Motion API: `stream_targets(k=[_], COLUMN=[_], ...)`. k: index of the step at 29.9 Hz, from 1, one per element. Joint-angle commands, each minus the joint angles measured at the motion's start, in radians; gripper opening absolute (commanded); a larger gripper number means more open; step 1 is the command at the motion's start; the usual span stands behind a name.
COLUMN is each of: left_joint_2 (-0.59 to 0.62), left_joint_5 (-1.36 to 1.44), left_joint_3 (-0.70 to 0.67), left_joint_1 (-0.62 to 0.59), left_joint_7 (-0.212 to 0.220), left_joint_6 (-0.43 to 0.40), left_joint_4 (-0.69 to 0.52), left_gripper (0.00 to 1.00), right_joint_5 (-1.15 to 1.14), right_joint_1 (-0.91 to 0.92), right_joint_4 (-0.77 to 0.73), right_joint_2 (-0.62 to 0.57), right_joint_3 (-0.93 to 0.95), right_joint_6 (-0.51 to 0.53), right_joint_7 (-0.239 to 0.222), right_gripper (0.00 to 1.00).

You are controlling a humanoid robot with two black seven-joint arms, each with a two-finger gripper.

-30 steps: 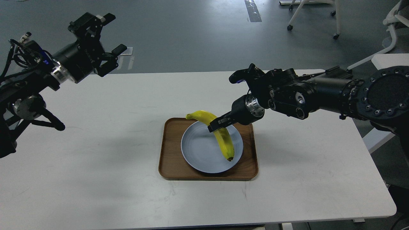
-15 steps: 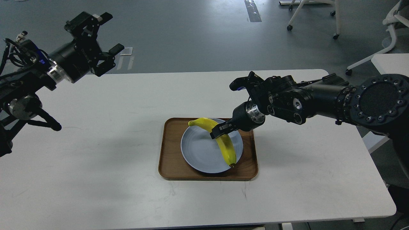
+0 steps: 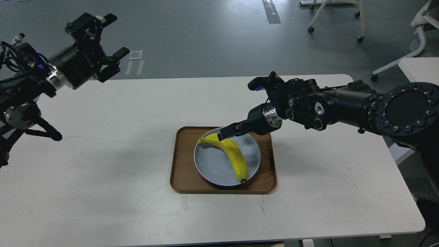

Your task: Place banana on plate with both arms

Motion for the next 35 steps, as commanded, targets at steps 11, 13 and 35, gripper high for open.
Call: stream_targets(k=[11, 13, 35], left_joint_2=[-0.132, -0.165, -0.429], left_joint_5=[-0.031, -0.032, -0.037], left_joint_3=[-0.084, -0.087, -0.219], left_joint_1=[0.081, 0.094, 0.196], left_joint_7=[-0.058, -0.06, -0.049], left_joint_6=[0.0, 0.0, 0.0], left_joint_4=[0.07, 0.098, 0.268], left_gripper=[0.98, 0.98, 0.98], right_joint_5=[0.268, 0.302, 0.482], right_joint_1=[-0.371, -0.437, -0.493], right_joint_4=[-0.012, -0.014, -0.143], right_joint_2=[-0.336, -0.339, -0.382], right_joint_3=[0.795, 0.895, 0.964], right_joint_6=[-0.002, 0.001, 0.012], right_joint_7=[0.0, 0.0, 0.0], right_gripper=[1.0, 1.0, 1.0])
